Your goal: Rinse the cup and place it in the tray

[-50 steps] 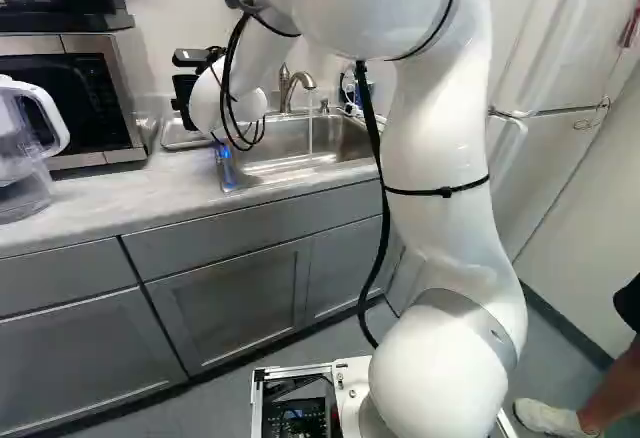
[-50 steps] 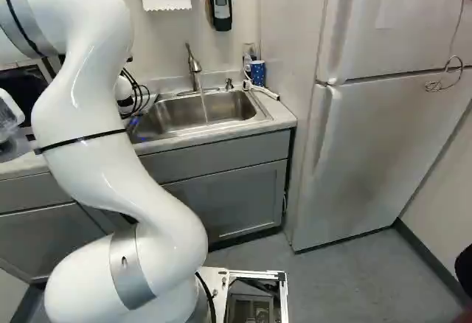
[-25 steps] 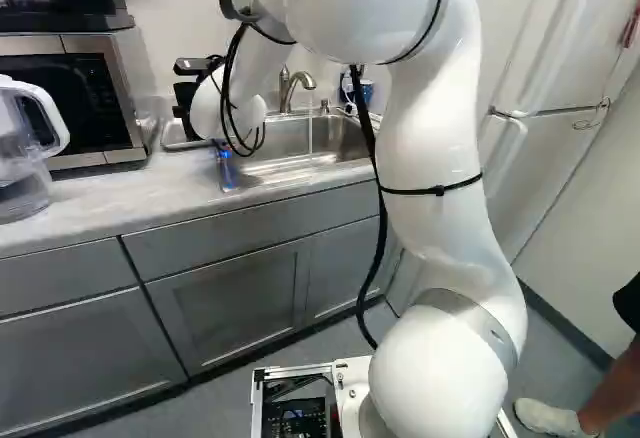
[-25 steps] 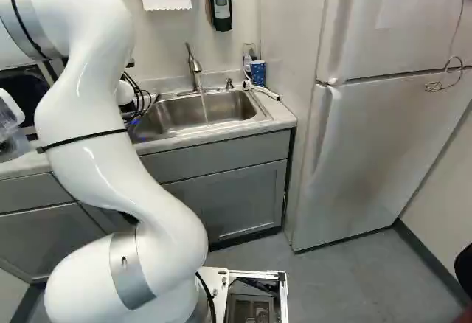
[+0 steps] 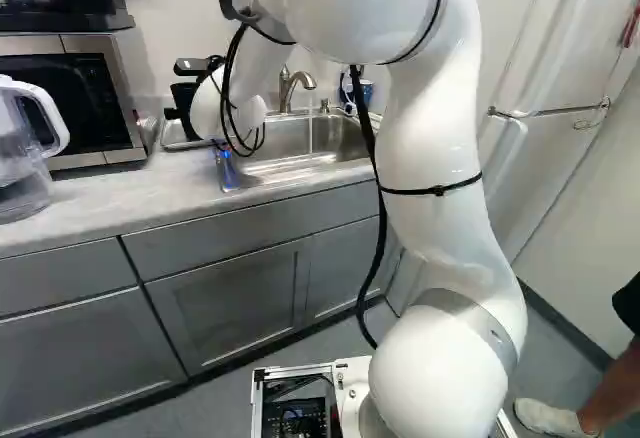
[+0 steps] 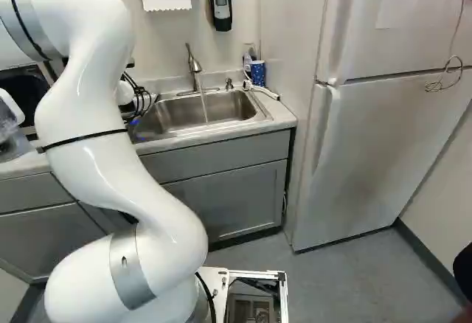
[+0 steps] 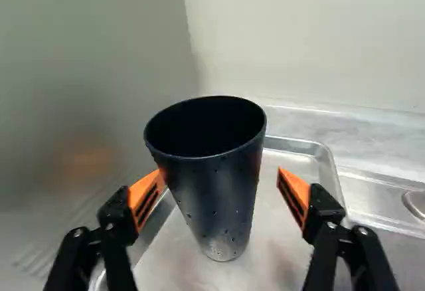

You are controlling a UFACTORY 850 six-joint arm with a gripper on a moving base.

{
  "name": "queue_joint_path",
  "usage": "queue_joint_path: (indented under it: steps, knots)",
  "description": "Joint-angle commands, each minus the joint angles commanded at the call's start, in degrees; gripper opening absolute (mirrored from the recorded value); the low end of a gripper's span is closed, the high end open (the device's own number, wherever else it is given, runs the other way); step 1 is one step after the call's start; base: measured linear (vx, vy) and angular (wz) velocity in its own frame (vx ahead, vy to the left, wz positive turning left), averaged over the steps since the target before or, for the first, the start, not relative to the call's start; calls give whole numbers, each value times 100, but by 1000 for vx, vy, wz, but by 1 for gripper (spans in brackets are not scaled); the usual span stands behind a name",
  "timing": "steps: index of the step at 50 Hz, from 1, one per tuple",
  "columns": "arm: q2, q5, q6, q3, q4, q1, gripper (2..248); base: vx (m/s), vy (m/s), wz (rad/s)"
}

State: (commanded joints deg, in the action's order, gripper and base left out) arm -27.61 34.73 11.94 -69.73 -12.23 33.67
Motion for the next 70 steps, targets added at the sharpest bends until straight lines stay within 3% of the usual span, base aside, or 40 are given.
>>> queue_joint_path:
  steps: [3, 4, 70]
  knots:
    - [13, 0, 0, -3, 0, 0, 229, 0, 0, 0]
    - [18, 0, 0, -4, 0, 0, 247, 0, 0, 0]
    - [500, -62, 0, -222, 0, -1, 247, 0, 0, 0]
